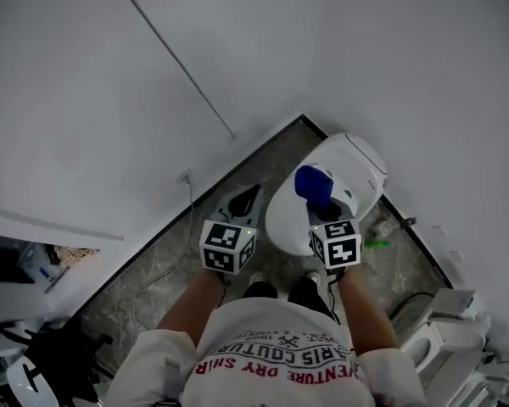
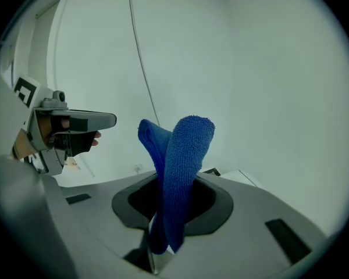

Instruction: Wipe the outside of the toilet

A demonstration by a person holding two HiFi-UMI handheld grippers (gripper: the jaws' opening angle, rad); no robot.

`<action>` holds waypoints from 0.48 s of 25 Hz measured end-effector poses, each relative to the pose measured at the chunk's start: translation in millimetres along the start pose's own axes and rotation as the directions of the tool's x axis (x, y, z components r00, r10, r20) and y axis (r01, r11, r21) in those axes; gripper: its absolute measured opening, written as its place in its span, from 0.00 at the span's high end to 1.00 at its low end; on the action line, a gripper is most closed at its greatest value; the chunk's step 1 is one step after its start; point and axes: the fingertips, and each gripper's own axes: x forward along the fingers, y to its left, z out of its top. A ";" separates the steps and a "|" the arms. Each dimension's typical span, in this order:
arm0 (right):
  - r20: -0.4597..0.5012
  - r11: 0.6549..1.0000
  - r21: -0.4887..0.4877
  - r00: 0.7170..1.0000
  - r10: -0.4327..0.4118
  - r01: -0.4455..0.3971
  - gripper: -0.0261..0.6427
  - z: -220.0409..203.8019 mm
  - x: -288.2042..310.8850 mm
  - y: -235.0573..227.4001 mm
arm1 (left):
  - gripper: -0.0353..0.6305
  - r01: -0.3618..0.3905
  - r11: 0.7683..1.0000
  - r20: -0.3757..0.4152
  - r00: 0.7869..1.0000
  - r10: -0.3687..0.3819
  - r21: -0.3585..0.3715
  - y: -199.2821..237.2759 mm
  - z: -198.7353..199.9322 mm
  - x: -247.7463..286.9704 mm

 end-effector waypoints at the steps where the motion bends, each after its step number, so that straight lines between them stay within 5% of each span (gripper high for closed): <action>1: 0.013 1.000 0.021 1.000 -0.022 0.022 0.85 -9.3 -12.5 3.4 | 0.94 0.028 1.000 0.000 1.000 -0.028 -0.005 -11.2 -1.4 -5.1; 7: 0.062 0.982 0.138 0.988 -0.139 0.129 0.85 -76.3 -104.9 15.0 | 0.94 0.187 0.982 -0.010 0.982 -0.186 0.010 -103.3 -24.9 -39.2; 12: 0.082 0.964 0.195 0.977 -0.199 0.180 0.85 -140.7 -189.4 35.1 | 0.94 0.234 0.971 -0.016 0.972 -0.233 0.044 -178.8 -52.8 -93.5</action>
